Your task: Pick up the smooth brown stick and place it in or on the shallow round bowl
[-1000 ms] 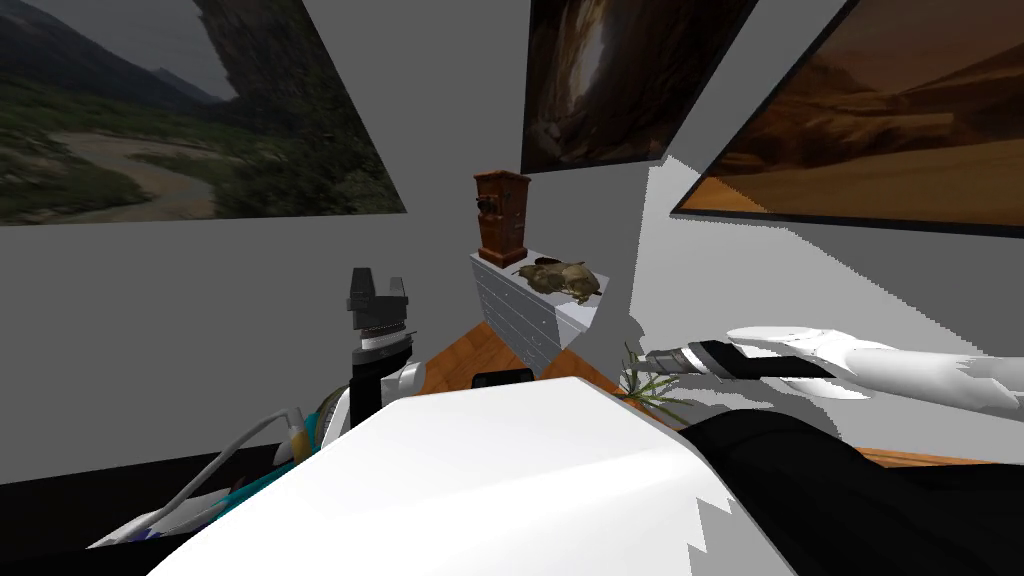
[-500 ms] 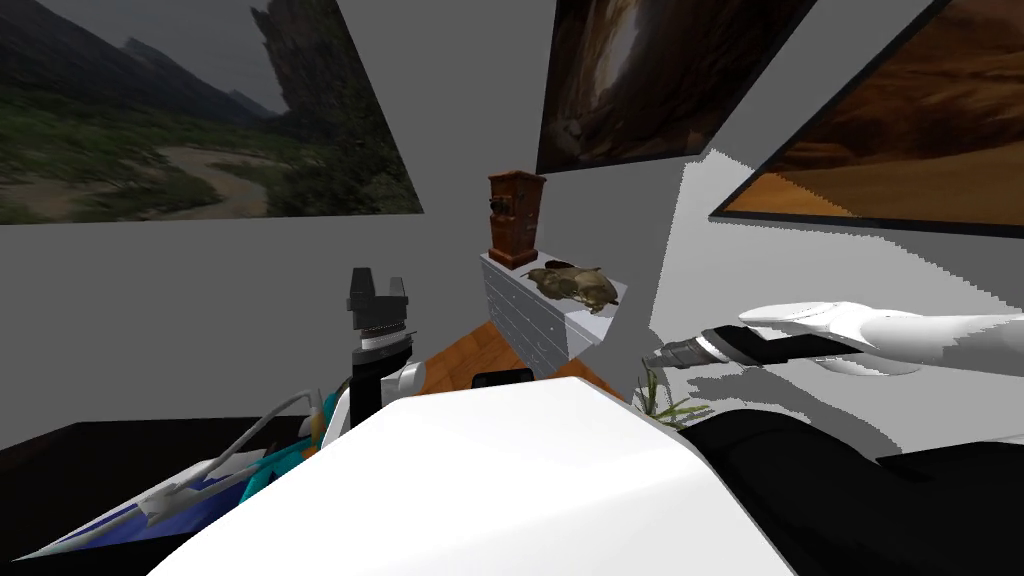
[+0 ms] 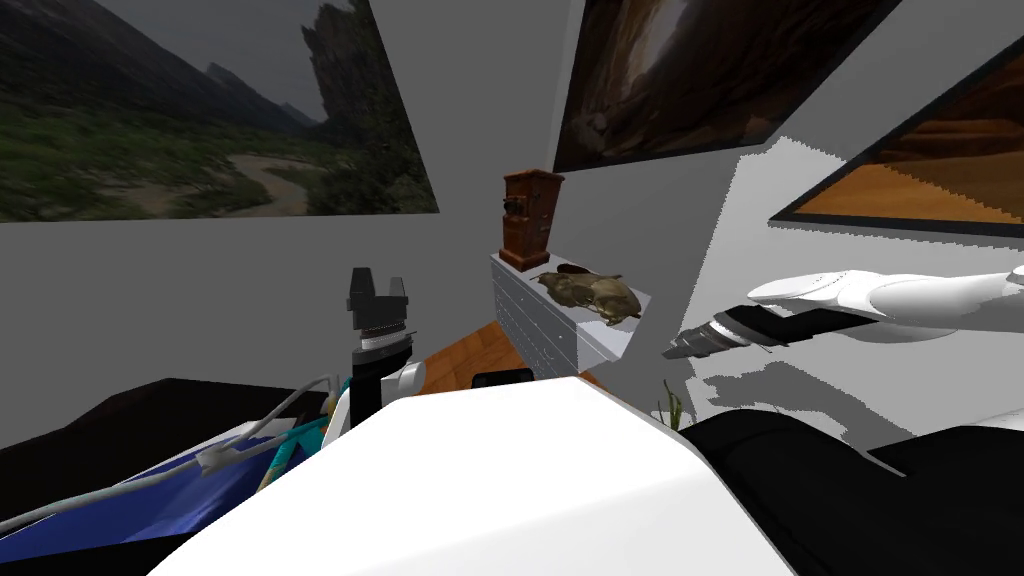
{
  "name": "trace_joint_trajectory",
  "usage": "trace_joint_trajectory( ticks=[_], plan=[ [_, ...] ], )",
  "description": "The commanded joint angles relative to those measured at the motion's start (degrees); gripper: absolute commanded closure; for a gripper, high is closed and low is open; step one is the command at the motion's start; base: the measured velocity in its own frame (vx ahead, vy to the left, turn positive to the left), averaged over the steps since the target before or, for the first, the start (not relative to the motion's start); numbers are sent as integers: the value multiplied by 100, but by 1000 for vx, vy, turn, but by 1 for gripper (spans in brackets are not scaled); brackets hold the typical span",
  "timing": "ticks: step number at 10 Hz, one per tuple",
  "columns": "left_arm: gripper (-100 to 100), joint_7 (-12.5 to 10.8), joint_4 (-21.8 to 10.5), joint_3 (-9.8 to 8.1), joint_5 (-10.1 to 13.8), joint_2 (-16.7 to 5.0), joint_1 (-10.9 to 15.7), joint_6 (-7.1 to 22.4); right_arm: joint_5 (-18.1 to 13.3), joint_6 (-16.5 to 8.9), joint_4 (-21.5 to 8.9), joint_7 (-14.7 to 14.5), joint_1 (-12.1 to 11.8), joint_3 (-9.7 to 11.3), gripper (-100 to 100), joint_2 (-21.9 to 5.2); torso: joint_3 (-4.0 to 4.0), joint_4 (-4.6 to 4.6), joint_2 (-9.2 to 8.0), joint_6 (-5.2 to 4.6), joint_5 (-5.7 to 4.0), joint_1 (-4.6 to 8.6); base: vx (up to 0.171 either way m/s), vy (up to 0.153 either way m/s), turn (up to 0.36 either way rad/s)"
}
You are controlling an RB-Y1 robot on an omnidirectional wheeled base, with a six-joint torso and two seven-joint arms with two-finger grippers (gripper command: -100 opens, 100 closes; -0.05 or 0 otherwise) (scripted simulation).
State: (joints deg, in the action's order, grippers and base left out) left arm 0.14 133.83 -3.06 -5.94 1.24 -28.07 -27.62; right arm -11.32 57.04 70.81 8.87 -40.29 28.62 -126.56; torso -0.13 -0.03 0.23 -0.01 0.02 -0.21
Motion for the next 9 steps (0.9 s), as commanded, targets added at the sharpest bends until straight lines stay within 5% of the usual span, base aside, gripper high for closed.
trace_joint_trajectory(
  ticks=[1,6,7,8,9],
  plan=[
    [0,0,0,0,0,0,0,0,-21,122,-121,35,23,49,-100,-266,0,0,0,0,0,0,54,-3,298],
    [0,0,0,0,0,0,-1,0,-30,293,-214,120,75,59,-100,-615,-24,-10,41,0,3,-16,106,13,215],
    [0,0,1,-1,0,0,-1,0,-32,307,-215,126,74,65,0,-628,-17,-7,26,4,-1,-12,9,-1,-18],
    [0,0,0,-1,0,0,-1,0,-93,193,-232,69,30,69,-100,-431,-7,-2,11,8,-2,-12,6,5,57],
    [0,0,0,0,0,0,0,0,-123,137,-240,42,9,69,-100,-333,-5,-1,6,10,-4,-12,3,8,68]
  ],
)
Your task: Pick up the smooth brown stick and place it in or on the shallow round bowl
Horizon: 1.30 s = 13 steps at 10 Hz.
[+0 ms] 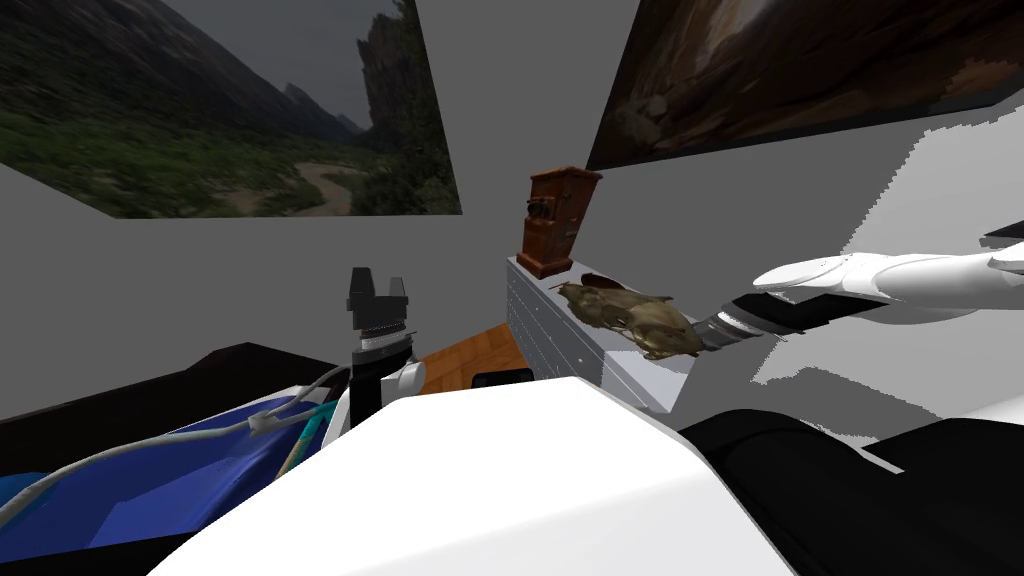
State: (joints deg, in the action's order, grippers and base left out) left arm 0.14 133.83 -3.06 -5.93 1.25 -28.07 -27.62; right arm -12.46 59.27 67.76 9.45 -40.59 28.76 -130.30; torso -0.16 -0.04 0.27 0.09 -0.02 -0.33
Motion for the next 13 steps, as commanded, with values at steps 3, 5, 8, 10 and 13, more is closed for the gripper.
trace_joint_trajectory(
  ticks=[3,5,8,10,13],
  plan=[
    [0,0,0,0,0,0,0,0,-30,-105,29,-55,28,69,100,128,1,1,-2,0,2,-2,1,3,18],
    [0,0,0,0,0,0,0,0,-30,-99,29,-54,28,67,100,127,0,0,-1,0,0,3,0,0,0],
    [0,0,0,0,0,0,0,0,-30,-101,29,-54,28,67,0,127,0,0,0,0,-1,4,0,0,0],
    [0,0,0,0,0,0,0,0,51,27,81,39,80,54,100,-155,1,1,-1,-2,4,3,-3,-7,-69],
    [0,0,0,0,0,0,0,0,46,70,28,45,30,-10,0,-164,1,0,-1,-1,2,1,-1,-3,-14]
  ],
)
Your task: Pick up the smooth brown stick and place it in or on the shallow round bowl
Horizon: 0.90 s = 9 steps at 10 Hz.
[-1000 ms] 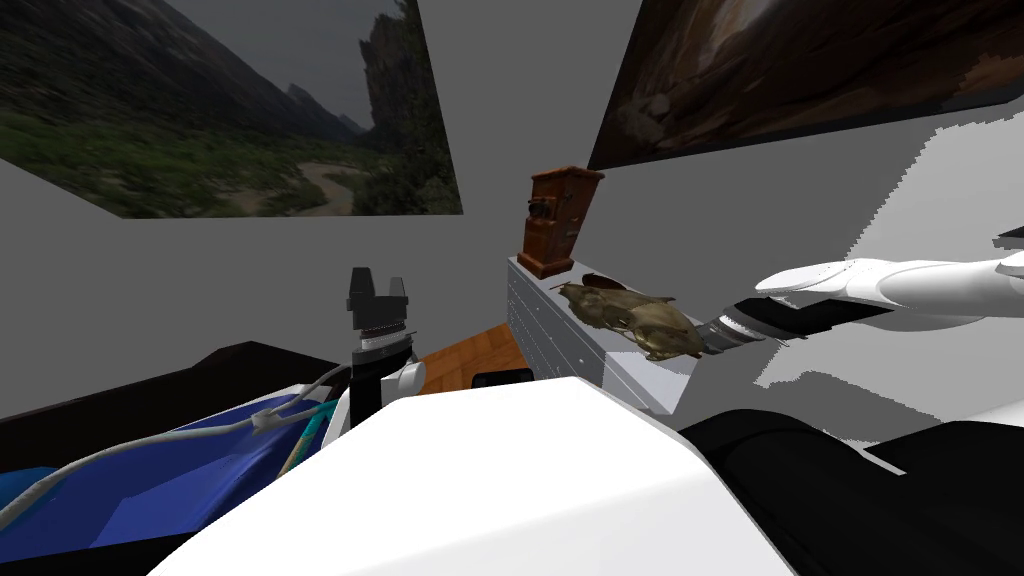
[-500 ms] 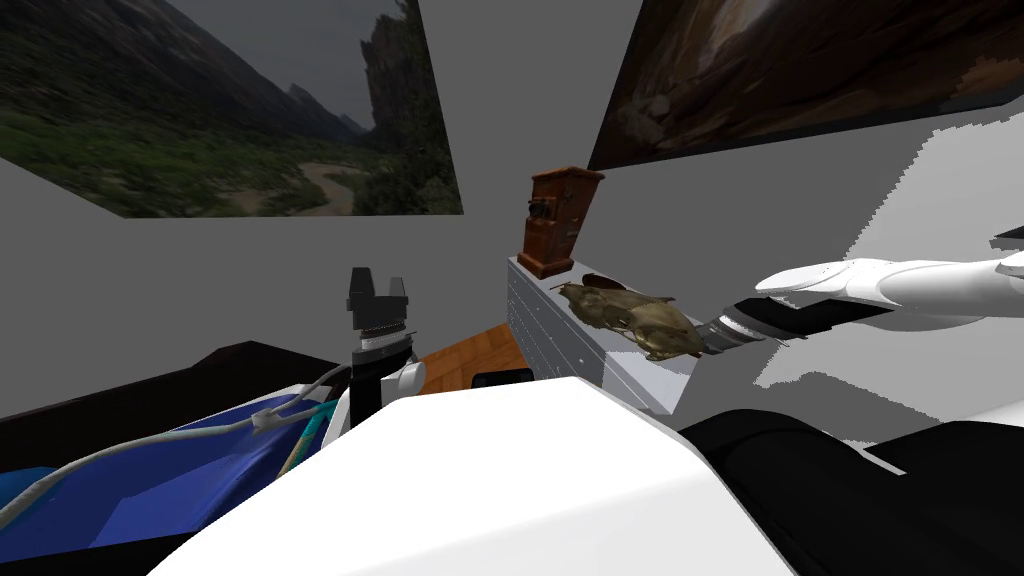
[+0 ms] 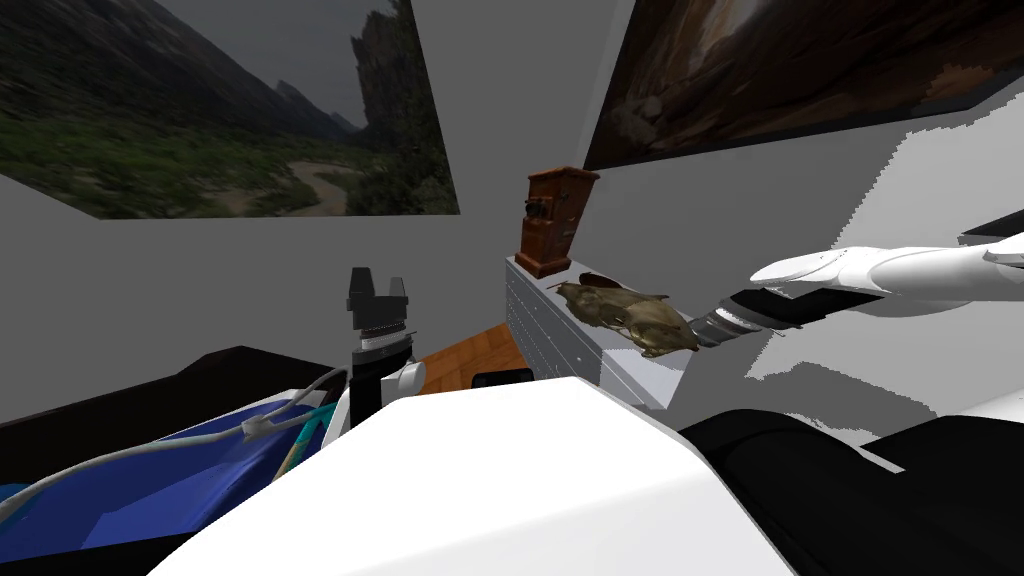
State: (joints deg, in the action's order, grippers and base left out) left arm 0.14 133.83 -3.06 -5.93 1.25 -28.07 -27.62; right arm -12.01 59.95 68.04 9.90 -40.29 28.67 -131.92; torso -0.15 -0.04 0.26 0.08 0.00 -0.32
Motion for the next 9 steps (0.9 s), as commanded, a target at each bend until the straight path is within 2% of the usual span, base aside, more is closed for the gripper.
trace_joint_trajectory(
  ticks=[1,3,4,5,6,9],
  plan=[
    [0,0,0,0,0,0,0,0,72,-50,-72,-127,123,-186,100,-96,0,0,0,0,0,0,-87,3,167],
    [0,0,-1,1,0,0,2,0,162,-88,-165,-258,268,-387,100,-218,7,6,-12,37,13,-26,-127,7,257],
    [0,0,-1,1,0,0,2,1,162,-88,-165,-258,242,-387,100,-218,1,5,0,50,18,-38,-58,4,75],
    [0,0,0,0,0,0,0,0,162,-88,-165,-258,268,-387,100,-218,-6,2,12,36,19,-46,-2,7,-34],
    [0,0,0,0,0,0,0,0,237,-104,-252,-340,383,-527,100,-308,-10,1,21,31,19,-50,-18,20,158],
    [0,0,0,0,0,0,1,0,410,-114,-453,-454,577,-742,100,-449,-35,-8,63,80,31,-81,-23,28,213]
  ],
)
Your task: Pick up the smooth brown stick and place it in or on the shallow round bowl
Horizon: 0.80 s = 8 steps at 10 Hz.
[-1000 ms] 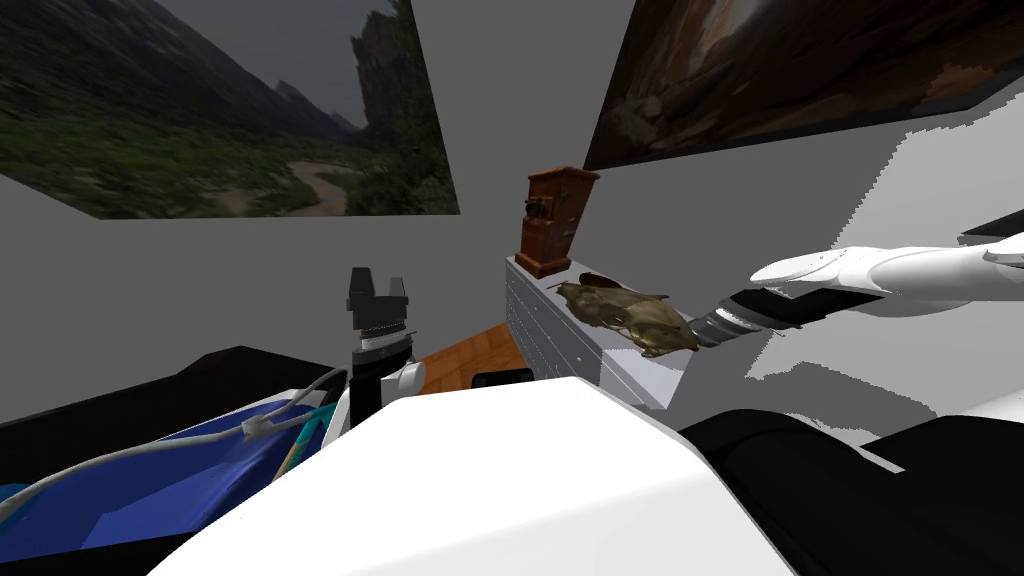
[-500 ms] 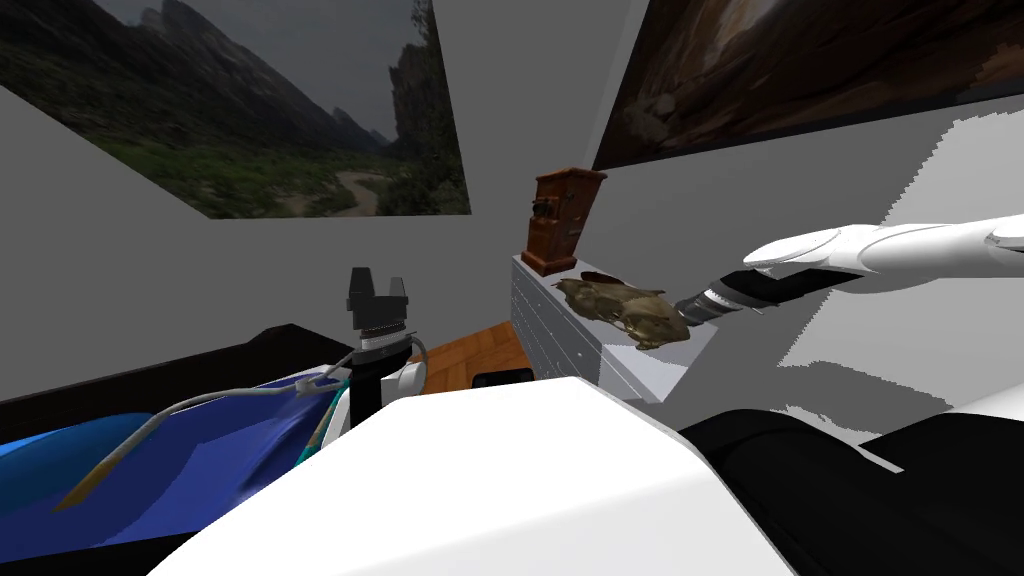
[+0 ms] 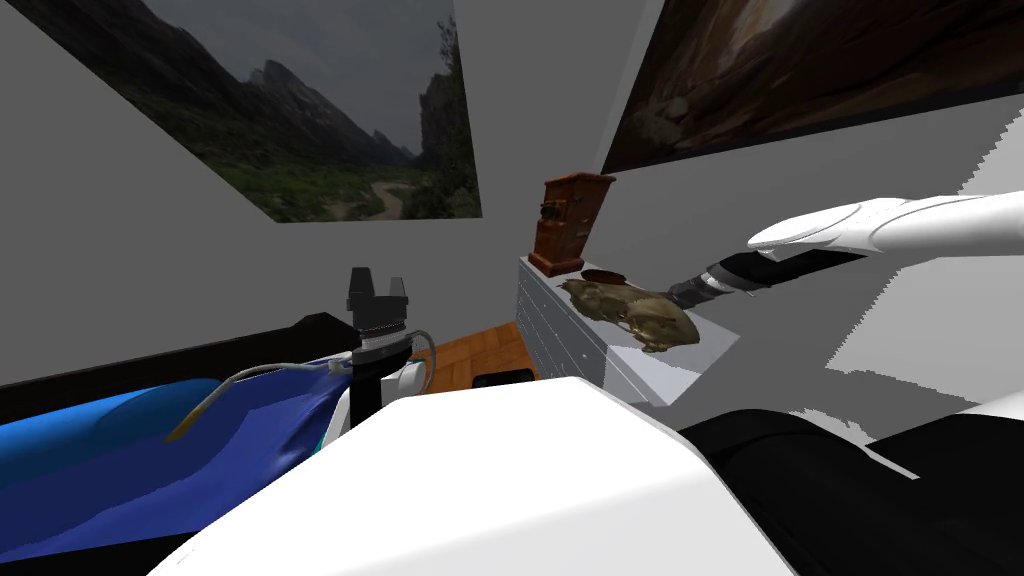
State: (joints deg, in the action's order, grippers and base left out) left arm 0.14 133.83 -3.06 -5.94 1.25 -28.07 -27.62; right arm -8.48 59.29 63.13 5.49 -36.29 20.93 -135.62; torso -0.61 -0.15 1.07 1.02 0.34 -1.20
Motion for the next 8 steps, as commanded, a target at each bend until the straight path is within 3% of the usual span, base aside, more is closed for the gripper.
trace_joint_trajectory(
  ticks=[1,5,8],
  plan=[
    [0,0,0,0,0,0,0,0,57,-48,38,-13,176,32,100,-79,0,0,0,0,0,0,18,21,106],
    [0,0,1,-1,0,0,-3,-1,192,266,-154,278,188,275,100,-260,-54,-20,92,20,16,-24,165,13,65],
    [0,0,1,-1,0,0,-4,-1,213,551,-265,609,165,576,100,-324,-76,-32,126,21,14,-26,229,-7,-15]
  ],
)
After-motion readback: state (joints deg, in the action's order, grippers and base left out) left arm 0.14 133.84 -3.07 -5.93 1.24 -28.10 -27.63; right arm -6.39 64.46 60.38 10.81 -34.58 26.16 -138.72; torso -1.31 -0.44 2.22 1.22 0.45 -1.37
